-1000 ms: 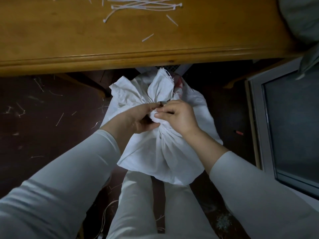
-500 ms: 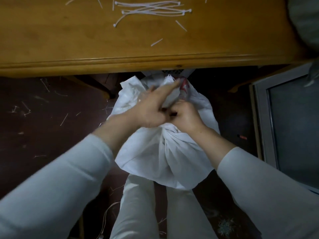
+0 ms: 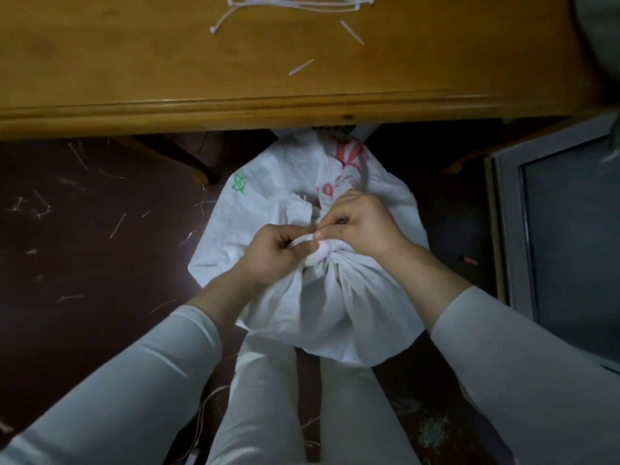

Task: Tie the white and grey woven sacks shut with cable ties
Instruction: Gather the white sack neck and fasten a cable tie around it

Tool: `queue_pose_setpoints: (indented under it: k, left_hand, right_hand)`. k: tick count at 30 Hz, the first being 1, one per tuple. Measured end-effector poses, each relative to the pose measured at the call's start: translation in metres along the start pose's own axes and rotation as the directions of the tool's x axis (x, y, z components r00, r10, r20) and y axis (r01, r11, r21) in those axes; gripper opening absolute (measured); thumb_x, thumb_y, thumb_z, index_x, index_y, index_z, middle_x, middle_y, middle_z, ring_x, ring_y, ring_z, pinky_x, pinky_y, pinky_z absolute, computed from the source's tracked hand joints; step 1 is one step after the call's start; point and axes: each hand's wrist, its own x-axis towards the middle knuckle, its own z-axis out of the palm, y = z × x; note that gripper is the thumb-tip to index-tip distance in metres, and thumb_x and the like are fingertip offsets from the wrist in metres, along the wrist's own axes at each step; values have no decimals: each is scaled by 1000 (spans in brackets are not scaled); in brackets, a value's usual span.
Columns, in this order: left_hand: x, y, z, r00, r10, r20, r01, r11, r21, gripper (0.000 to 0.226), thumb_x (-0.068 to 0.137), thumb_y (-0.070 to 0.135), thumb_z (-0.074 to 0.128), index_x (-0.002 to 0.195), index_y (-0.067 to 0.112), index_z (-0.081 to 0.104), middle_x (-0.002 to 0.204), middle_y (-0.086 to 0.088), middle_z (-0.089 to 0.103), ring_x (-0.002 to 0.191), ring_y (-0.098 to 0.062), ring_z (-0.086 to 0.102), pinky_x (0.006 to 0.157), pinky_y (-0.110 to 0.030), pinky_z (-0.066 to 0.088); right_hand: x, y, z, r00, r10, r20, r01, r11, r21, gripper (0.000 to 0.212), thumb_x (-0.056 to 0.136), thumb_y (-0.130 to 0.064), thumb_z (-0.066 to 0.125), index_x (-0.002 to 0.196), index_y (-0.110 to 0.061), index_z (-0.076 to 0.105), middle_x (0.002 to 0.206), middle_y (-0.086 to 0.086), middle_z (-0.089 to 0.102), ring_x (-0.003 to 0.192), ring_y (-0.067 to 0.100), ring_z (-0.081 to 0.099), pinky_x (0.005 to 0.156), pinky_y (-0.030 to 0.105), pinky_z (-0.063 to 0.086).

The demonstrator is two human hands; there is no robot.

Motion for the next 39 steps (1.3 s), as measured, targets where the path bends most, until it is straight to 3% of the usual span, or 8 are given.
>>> queue_pose_setpoints:
  k: [4, 7, 13, 16, 20, 24, 31, 39]
  left_hand:
    - [0, 6, 15, 988, -15, -154, 5, 998, -66, 16, 85, 6, 64, 98, 1, 72, 90, -4, 70, 73, -4, 63, 74, -16, 50]
    - [4, 10, 21, 979, -9, -202, -14, 994, -110, 16, 85, 6, 64, 98, 3, 73, 90, -1, 70, 71, 2, 62, 70, -11, 49]
    - [10, 16, 28, 970, -56, -238, 15, 985, -171, 15, 82, 4, 66, 95, 6, 74, 83, 0, 71, 73, -5, 64, 72, -19, 51]
    - [12, 20, 28, 970, -17, -243, -26, 985, -171, 17, 82, 4, 66, 87, 18, 75, 71, 15, 70, 72, -4, 65, 71, -22, 53]
    - [12, 25, 26, 978, 44, -205, -67, 992, -110, 31, 81, 0, 62, 70, 26, 73, 59, 17, 68, 64, 2, 63, 64, -19, 51]
    - [10, 26, 28, 980, -8, -198, -33, 978, -205, 11, 83, 6, 67, 90, 11, 75, 77, 13, 72, 72, 1, 65, 69, -12, 51]
    - [11, 28, 29, 976, -120, -182, 58, 947, -315, 19, 84, 4, 66, 101, -1, 70, 92, -10, 72, 83, -14, 66, 81, -22, 53]
    - [14, 30, 36, 961, -86, -263, -20, 927, -376, 15, 85, 7, 65, 95, -3, 71, 88, -7, 71, 87, -15, 67, 79, -19, 54]
  right_hand:
    - [1, -2, -3, 994, -38, -107, 12, 972, -236, 19, 62, -38, 75, 72, -21, 78, 89, -7, 63, 104, 19, 46, 87, 26, 22]
    - [-3, -6, -7, 997, 33, -65, -43, 986, -161, 16, 76, -23, 74, 86, -12, 77, 86, -15, 42, 100, 10, 45, 82, 22, 33]
    - [-17, -4, -5, 955, 271, -124, -283, 955, -94, 26, 90, -22, 58, 107, -5, 68, 103, 1, 58, 96, 14, 56, 89, 30, 47]
    - [-26, -13, 4, 973, 156, -171, -187, 965, -186, 25, 90, -23, 55, 102, -7, 70, 104, 10, 64, 91, 29, 63, 84, 43, 50]
    - [-26, -24, 13, 929, 237, -285, -195, 966, 168, 17, 85, -14, 64, 96, -5, 73, 84, 14, 71, 73, 26, 68, 75, 41, 55]
    - [-11, -14, 4, 844, 506, -178, -334, 755, 564, 14, 75, -2, 74, 89, 0, 70, 67, 0, 67, 54, 5, 65, 58, 17, 54]
    - [-17, -9, -3, 853, 514, -95, -311, 645, 698, 19, 79, 9, 64, 98, 9, 66, 79, 14, 68, 63, 7, 68, 70, 17, 57]
    - [-11, -9, -13, 850, 521, -77, -355, 675, 647, 14, 81, 7, 64, 94, 3, 66, 70, 10, 67, 53, 8, 67, 55, 17, 54]
